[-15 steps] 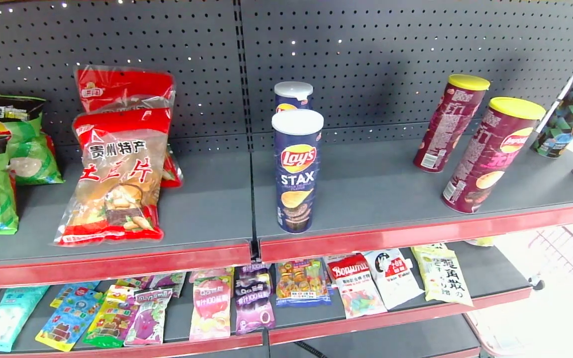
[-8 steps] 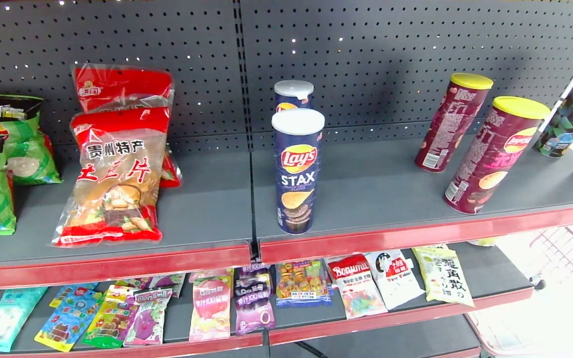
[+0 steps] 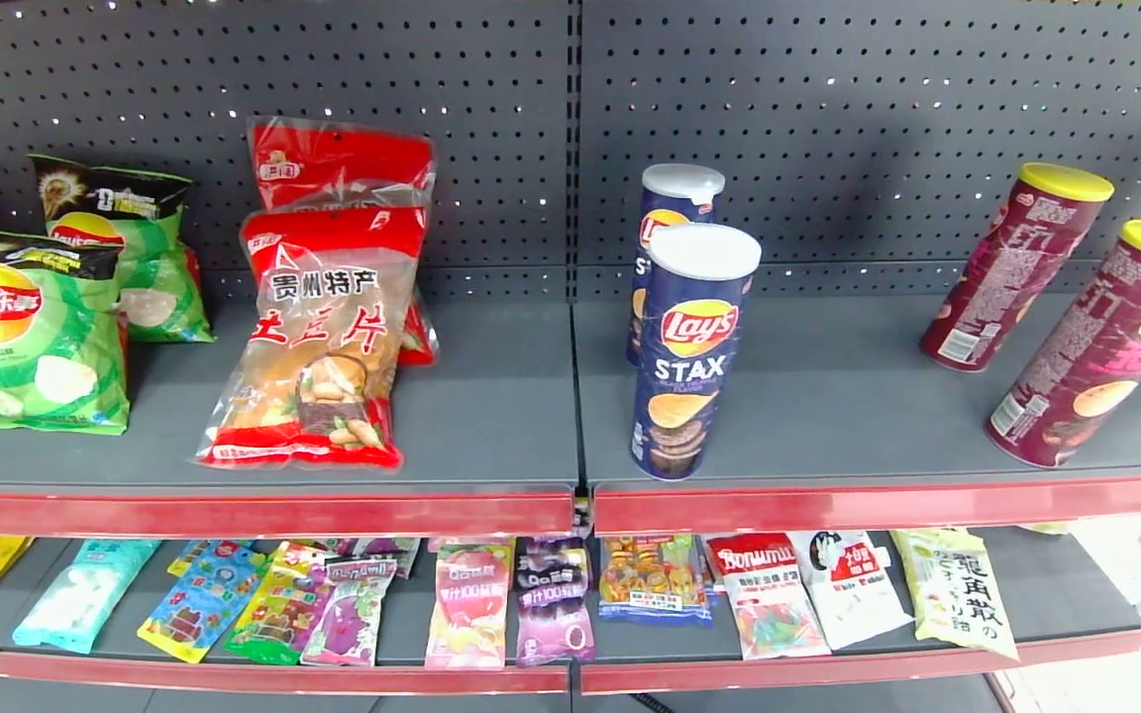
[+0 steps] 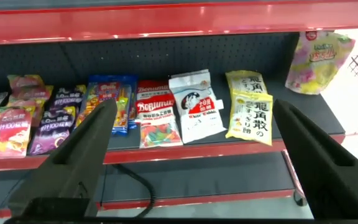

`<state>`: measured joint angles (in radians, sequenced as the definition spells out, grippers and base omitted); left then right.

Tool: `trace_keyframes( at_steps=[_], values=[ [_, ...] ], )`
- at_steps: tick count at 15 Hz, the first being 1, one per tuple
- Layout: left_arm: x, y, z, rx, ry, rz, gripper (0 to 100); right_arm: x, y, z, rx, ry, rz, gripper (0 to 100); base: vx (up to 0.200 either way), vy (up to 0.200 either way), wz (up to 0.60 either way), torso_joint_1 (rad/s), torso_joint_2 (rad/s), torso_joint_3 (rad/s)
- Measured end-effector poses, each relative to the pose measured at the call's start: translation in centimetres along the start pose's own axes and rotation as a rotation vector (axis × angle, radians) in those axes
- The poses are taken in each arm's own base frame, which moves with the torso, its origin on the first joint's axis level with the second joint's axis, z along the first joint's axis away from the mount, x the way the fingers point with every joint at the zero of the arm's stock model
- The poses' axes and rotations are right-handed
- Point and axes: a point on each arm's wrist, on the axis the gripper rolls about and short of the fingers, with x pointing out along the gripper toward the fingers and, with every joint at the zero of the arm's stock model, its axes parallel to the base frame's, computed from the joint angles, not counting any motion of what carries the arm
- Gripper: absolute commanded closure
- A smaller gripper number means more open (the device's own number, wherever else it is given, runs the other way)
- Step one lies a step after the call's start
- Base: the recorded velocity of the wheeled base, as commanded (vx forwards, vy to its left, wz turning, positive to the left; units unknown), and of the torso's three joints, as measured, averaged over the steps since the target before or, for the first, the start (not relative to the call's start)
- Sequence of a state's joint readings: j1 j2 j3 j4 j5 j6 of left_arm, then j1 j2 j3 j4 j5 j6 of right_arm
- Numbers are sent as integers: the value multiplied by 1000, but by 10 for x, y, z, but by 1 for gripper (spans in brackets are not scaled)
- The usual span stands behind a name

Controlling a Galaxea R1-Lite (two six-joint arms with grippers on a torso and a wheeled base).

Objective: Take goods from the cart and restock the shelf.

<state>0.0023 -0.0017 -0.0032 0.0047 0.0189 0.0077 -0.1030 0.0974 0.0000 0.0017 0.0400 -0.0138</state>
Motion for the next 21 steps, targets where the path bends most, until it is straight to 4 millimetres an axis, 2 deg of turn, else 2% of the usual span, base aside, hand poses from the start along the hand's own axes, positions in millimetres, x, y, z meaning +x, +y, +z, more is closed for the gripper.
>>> trace_keyframes(
  at_steps=[21],
  values=[
    [0,0,0,0,1,1,0,0,0,0,1,1,-1,0,0,-200,0,3,3,2]
  ],
)
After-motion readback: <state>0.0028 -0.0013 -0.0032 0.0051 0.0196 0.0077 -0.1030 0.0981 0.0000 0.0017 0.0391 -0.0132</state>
